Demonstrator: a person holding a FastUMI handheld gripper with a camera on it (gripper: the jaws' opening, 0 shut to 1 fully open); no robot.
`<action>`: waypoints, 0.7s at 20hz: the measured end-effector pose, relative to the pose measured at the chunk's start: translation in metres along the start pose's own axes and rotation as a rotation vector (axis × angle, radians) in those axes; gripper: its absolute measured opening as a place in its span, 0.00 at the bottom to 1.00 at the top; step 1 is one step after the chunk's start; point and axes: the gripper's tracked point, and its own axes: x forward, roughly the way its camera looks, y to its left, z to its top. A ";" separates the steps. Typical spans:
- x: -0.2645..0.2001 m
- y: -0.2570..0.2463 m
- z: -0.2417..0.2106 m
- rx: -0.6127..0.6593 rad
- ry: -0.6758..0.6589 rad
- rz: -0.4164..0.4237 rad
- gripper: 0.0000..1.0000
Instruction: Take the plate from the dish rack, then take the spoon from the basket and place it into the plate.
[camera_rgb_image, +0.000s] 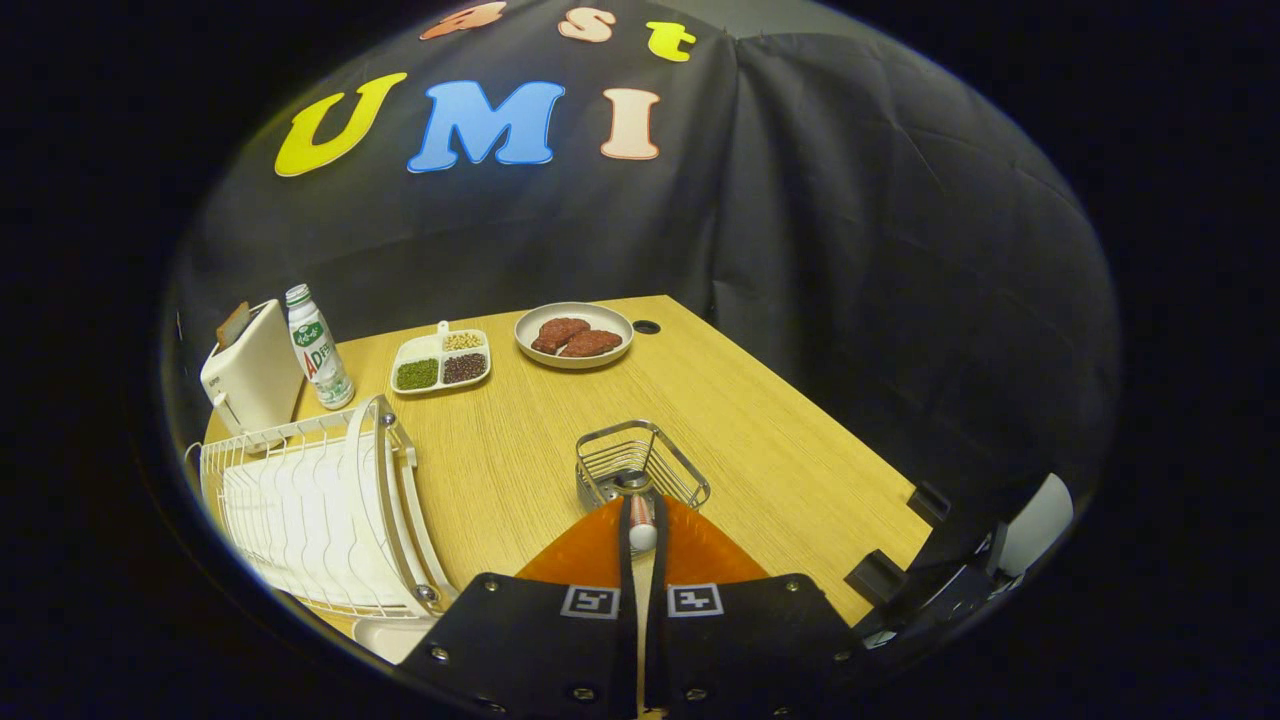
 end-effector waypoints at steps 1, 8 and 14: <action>-0.005 -0.001 0.003 -0.005 -0.007 -0.003 0.03; -0.043 -0.001 0.026 -0.029 -0.064 -0.005 0.03; -0.076 0.008 0.042 -0.040 -0.119 0.022 0.03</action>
